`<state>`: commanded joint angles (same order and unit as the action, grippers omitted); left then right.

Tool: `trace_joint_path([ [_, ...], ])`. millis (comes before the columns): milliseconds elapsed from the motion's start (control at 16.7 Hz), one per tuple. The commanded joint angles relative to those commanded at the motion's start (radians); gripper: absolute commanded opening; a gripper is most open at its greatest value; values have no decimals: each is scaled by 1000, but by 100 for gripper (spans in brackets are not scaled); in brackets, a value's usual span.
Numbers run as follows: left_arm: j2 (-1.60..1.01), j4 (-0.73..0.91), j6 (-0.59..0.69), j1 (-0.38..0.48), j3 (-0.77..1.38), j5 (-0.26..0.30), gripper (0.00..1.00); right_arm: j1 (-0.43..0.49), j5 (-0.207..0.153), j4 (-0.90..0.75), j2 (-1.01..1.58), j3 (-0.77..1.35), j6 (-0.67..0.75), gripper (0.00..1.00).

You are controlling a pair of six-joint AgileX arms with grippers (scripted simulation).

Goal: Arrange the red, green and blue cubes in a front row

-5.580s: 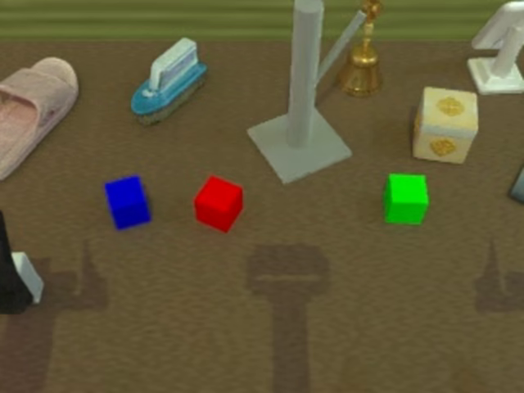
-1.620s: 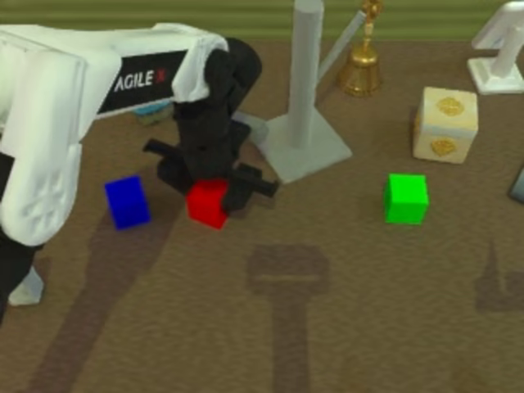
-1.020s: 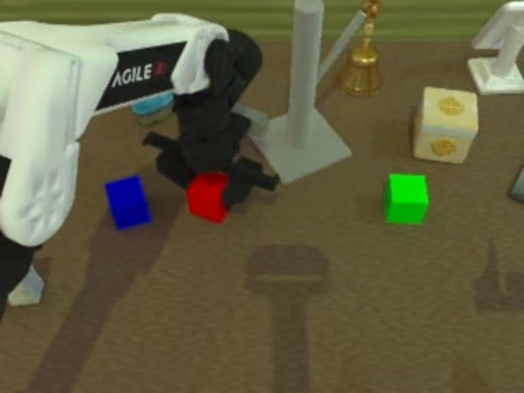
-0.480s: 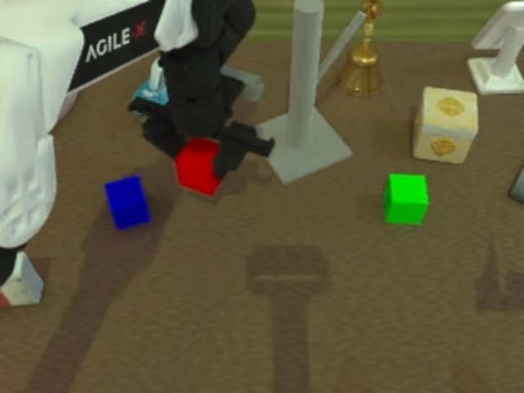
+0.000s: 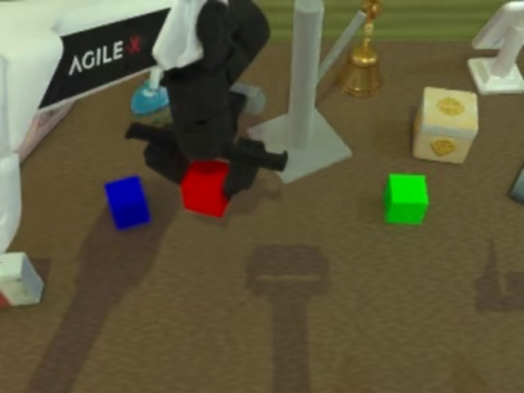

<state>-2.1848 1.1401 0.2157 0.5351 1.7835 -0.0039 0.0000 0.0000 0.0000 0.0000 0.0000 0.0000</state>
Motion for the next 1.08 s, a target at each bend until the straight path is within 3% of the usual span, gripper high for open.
trace_joint_path([
  [300, 213, -72, 308, 87, -321, -9, 0, 0, 0, 0, 0, 0, 0, 100],
  [480, 309, -107, 421, 124, -434, -13, 0, 0, 0, 0, 0, 0, 0, 100],
  [840, 325, -115, 439, 128, -455, -13, 0, 0, 0, 0, 0, 0, 0, 100],
  [1080, 286, -225, 438, 129, -521, -14, 0, 0, 0, 0, 0, 0, 0, 100],
])
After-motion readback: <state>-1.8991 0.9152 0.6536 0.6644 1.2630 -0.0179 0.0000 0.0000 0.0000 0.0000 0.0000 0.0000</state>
